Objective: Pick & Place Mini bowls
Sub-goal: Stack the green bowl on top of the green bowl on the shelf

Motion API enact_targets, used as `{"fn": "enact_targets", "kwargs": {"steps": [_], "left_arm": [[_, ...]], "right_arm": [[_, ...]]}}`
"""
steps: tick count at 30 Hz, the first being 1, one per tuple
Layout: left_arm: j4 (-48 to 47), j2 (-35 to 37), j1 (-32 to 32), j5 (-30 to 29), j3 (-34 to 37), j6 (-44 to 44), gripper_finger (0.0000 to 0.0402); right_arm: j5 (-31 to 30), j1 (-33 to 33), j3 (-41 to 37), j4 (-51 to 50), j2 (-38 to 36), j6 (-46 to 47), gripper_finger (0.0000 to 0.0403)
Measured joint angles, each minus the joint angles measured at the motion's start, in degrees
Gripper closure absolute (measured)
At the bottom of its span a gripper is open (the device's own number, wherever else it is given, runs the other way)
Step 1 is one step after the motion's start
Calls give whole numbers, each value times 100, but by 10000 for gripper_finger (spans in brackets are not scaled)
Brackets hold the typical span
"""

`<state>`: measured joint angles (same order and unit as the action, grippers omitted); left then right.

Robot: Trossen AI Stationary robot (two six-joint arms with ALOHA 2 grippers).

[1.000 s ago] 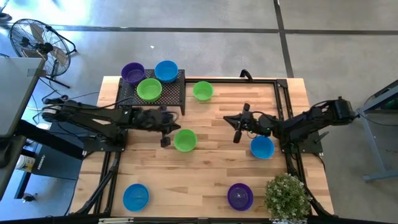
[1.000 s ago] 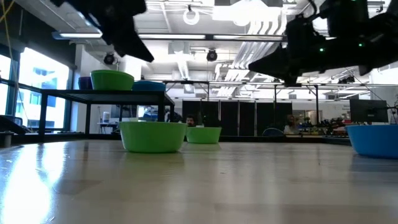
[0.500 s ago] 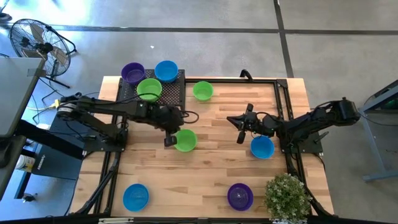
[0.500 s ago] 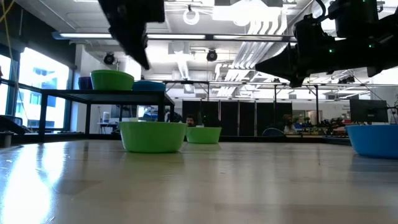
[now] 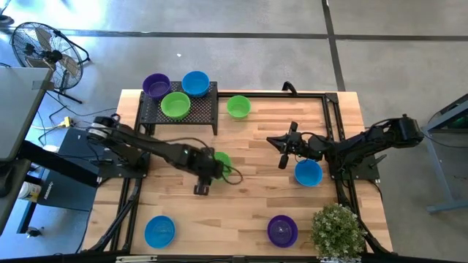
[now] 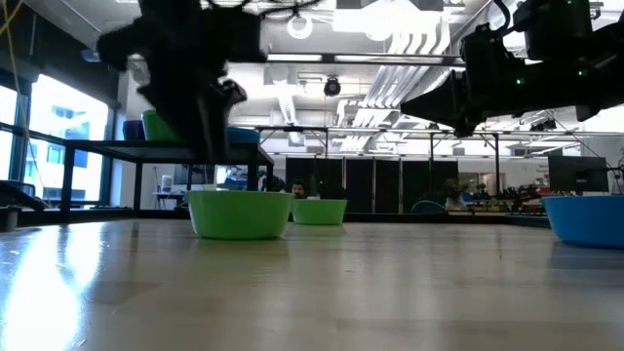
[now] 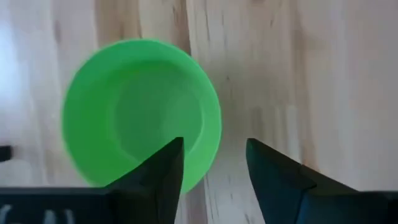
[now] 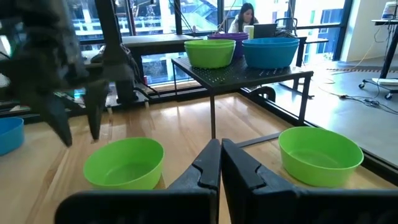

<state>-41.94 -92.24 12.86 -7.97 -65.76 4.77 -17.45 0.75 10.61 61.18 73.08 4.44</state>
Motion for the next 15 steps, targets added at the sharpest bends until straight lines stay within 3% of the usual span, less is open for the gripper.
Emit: {"fn": "enact_targets", "kwargs": {"steps": [11,15], "left_arm": [[280,-752,65,-159,21,-139,227],[347,-820,65,-163,16,-142,244]], "right_arm": [[-25,0,2,-68,20,1,401],[-39,0,10,-72,47,1,402]]}}
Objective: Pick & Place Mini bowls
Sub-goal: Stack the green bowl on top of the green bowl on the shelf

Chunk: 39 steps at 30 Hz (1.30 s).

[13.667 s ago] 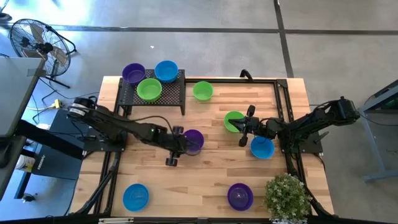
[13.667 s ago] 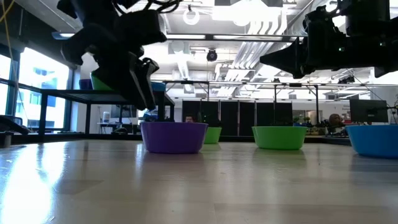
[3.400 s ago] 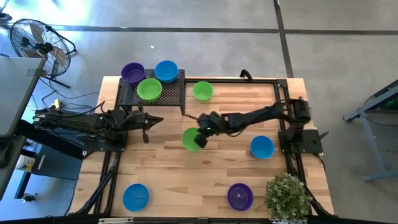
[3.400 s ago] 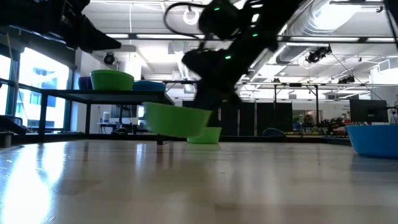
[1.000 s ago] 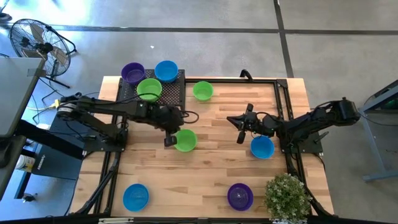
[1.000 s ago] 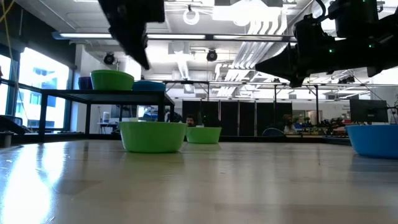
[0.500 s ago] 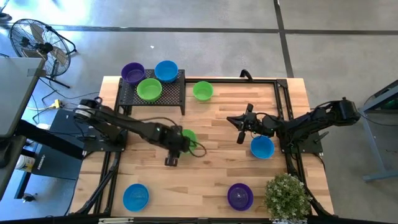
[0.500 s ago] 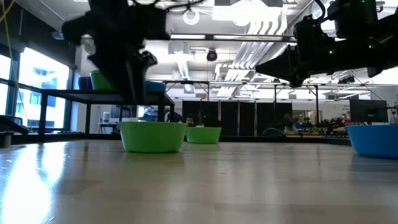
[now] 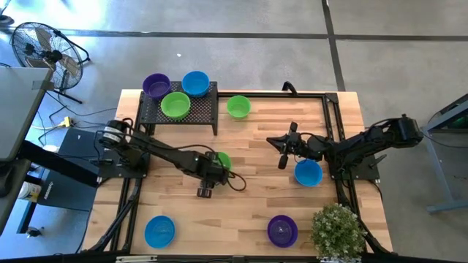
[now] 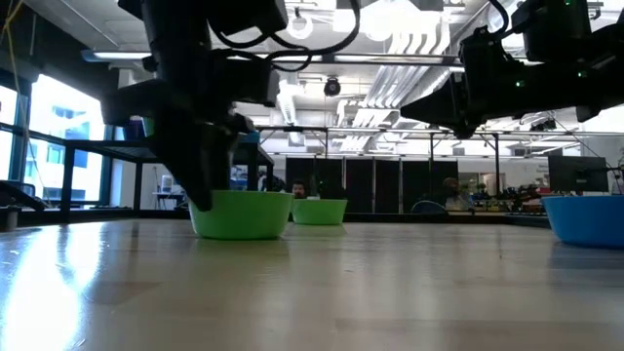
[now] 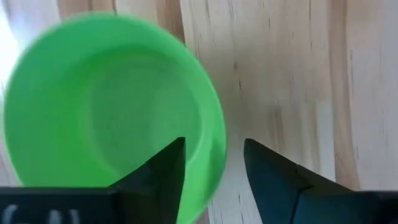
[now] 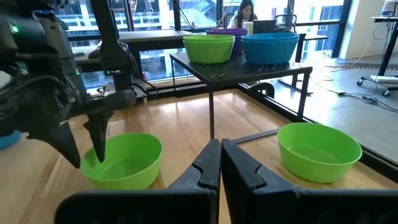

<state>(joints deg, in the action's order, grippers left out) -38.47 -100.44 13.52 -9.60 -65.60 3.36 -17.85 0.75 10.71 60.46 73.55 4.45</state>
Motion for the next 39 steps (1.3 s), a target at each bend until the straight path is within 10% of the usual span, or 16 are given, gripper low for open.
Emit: {"fn": "enact_targets", "kwargs": {"steps": [9,25,39], "left_arm": [[97,0,-2,36,-4,-10,390],[-1996,1209,-609,-40,-1498,-17,398],[-4388,2132,-2846,-682,-2586,260,400]], "right_arm": [[-26,0,1,-17,5,-40,402],[-24,0,3,-17,3,-44,401],[-24,0,3,-21,1,-44,401]]}}
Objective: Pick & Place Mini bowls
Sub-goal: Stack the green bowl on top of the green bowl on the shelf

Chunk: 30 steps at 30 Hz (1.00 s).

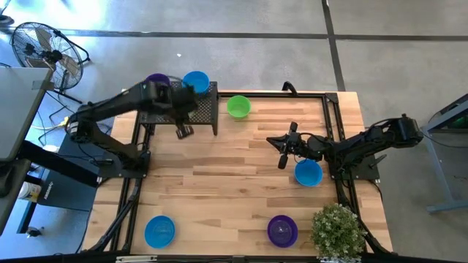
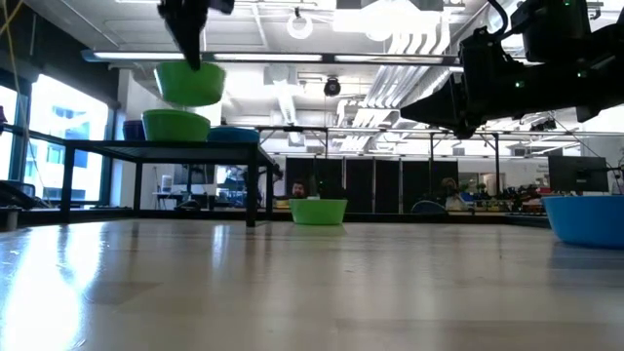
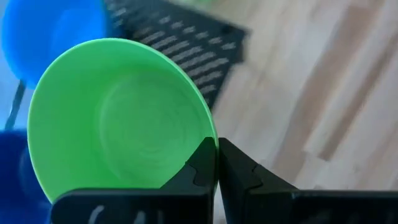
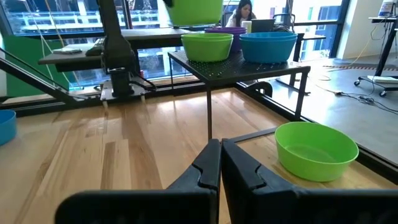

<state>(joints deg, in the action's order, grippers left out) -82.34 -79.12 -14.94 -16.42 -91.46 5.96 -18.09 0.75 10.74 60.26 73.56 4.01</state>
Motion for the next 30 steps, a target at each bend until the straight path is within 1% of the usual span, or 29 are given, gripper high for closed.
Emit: {"fn": "enact_targets", "kwargs": {"steps": [3,7,11,14,18,20,27,30], "left_arm": [[-167,-1,-545,85,0,-326,400],[-66,-1,-1150,277,2,-712,400],[22,-1,-1537,455,88,-875,401],[162,-1,-1664,577,387,-914,401],[491,66,-1657,663,894,-988,401],[612,87,-1658,714,1038,-1023,401],[649,84,-1659,722,1158,-974,398],[647,84,-1657,665,1160,-913,378]], "right_arm": [[0,0,0,6,0,0,402],[0,0,0,2,0,0,401],[0,0,0,1,0,0,402],[0,0,0,-25,0,-9,401],[0,0,0,-77,0,-20,402],[0,0,0,-90,0,-20,401],[0,0,1,-90,0,-36,401],[0,0,0,-90,0,-42,401]]}}
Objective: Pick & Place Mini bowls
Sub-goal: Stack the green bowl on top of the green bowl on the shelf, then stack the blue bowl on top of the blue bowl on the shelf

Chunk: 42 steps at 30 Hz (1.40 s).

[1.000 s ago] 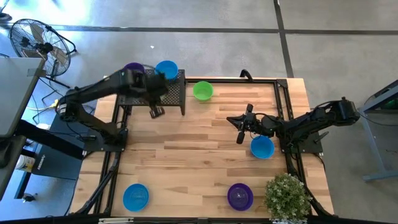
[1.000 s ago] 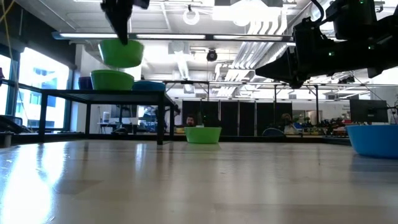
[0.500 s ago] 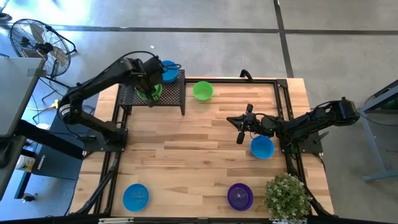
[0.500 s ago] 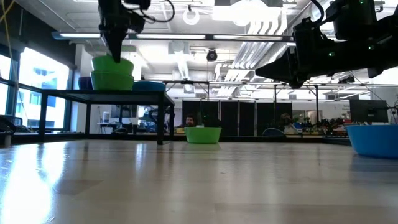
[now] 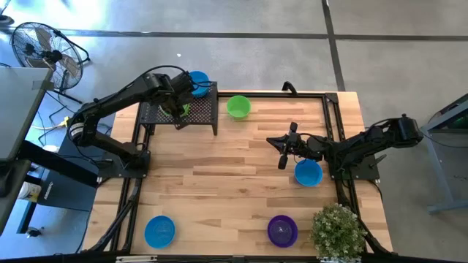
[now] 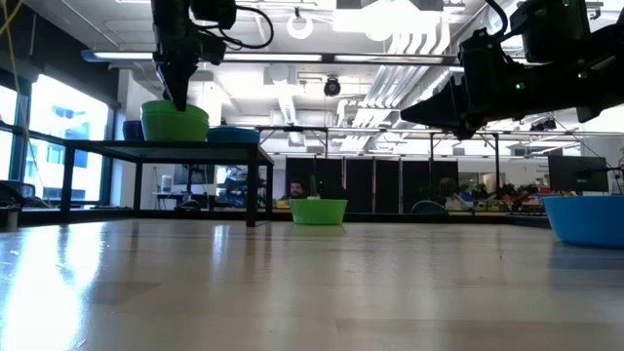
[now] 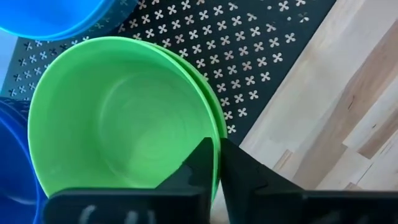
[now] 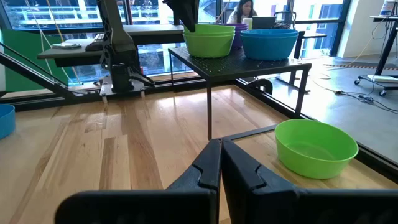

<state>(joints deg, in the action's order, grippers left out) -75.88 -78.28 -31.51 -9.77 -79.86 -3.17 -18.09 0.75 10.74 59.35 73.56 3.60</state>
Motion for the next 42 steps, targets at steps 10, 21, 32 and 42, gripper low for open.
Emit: {"fn": "enact_targets", "kwargs": {"steps": [10,21,32,42], "left_arm": [[-2,79,0,-29,1,-69,275],[177,632,10,111,-183,-110,261],[3131,1910,1294,202,1523,-108,393],[5622,2199,2570,236,3595,102,398]], "right_arm": [[0,0,0,0,0,0,402],[0,2,0,0,0,0,401],[0,0,0,-4,0,0,402],[-64,0,0,-4,0,26,402]]}}
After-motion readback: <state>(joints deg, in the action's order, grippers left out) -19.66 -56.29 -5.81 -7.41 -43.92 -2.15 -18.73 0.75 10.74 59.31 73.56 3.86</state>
